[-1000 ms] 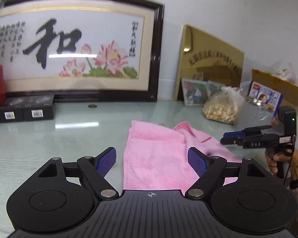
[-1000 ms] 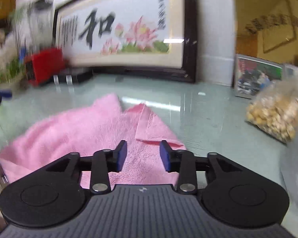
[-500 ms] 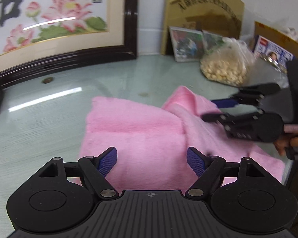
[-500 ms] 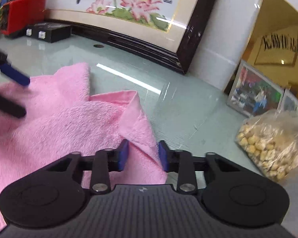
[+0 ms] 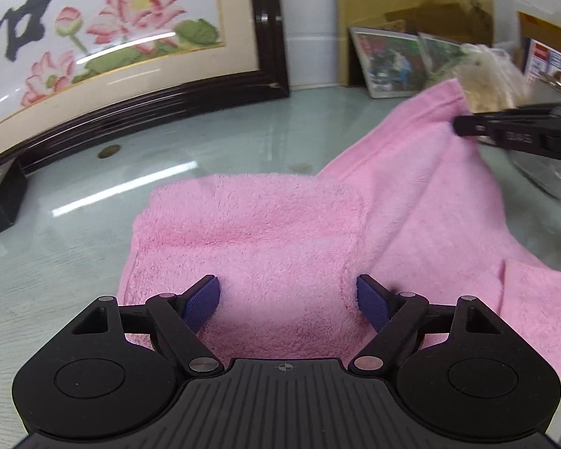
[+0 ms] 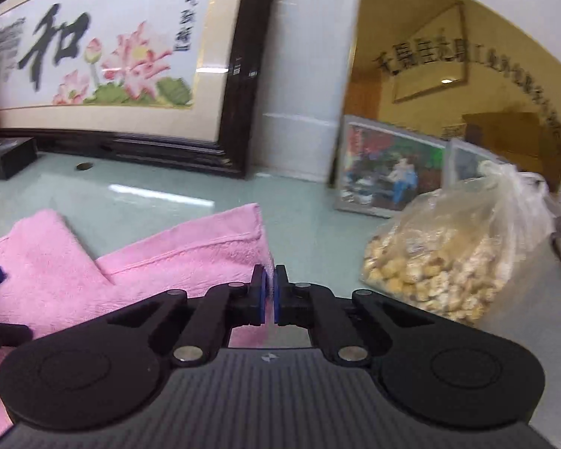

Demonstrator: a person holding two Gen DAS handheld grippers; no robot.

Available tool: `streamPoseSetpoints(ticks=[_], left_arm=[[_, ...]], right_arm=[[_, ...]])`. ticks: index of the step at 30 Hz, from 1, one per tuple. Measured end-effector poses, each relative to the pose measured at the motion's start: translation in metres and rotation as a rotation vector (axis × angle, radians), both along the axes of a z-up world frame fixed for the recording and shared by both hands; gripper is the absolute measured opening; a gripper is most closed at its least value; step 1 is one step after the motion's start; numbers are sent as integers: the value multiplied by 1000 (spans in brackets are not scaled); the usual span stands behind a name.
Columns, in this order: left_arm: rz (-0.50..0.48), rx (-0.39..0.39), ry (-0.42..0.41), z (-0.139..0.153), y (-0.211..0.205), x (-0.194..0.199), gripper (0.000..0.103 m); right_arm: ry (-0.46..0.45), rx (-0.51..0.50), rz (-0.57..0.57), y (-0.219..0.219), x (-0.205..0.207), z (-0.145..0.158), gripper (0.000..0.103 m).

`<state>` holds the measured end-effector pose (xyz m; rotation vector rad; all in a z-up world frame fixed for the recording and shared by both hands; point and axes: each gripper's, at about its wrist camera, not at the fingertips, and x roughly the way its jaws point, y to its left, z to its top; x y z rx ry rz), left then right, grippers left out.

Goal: Fold towel
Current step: 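Open both tools and spread the towel flat on the table, then raise both open tools above the flattened towel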

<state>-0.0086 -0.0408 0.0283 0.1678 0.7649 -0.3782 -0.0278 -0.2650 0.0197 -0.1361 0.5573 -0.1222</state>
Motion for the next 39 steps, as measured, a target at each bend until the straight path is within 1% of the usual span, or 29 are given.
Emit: streamPoseSetpoints(ticks=[2,4,6,8,10,12,13,15,16,17,18,20,22,23,24,25,27,29,31,33,35,37,39], left_arm=[[15,11,-16,-1,0,4,85],[37,5,-9,-2,4,9,88],[62,5,2,-1,6,11,88],[79,15,16,0,7,8,88],[82,19,33,2,9,2,88],[58,-6,22,3,20,-9,84],[56,-13,14,3,24,-12,83],[49,-39,-6,5,35,-17,83],[42,-52,-17,7,39,-19,83],[41,-54,-27,8,42,-19,82],[43,-53,-37,10,44,-19,83],[56,-31,-28,10,48,-16,83],[54,-16,2,6,50,-13,84],[50,-8,11,2,50,-11,85],[48,-6,8,1,50,-12,88],[47,-6,4,1,50,-12,88],[44,-4,-4,0,50,-14,88],[14,-17,-6,1,50,-16,88],[-29,-11,-11,-2,51,-21,89],[-56,-12,-28,-4,52,-28,89],[-72,-31,-28,-6,57,-36,91],[-82,-34,-34,-7,58,-47,91],[-91,-34,-38,-7,59,-57,92]], right_arm=[[20,2,-4,0,5,-5,4],[36,17,1,-1,12,-9,4],[55,50,-9,-2,22,-12,4],[90,62,3,0,30,-14,5],[100,82,22,2,27,-14,6],[104,73,28,4,23,-13,8],[104,75,29,3,20,-13,11],[100,93,29,-2,16,-12,14],[94,105,19,-4,15,-10,18],[78,115,10,-6,13,-7,22],[56,118,14,-5,9,-4,23],[18,118,35,1,3,3,28],[-3,130,97,14,-4,9,37],[-9,131,119,20,-6,12,45],[-14,127,128,26,-8,13,46],[-16,116,154,35,-10,15,46],[12,139,262,53,-9,17,46],[91,223,378,73,4,15,46],[133,240,417,89,16,13,46],[181,272,462,109,38,11,46],[225,349,478,120,57,10,46],[277,440,511,131,76,5,46],[305,482,516,143,90,-1,47]])
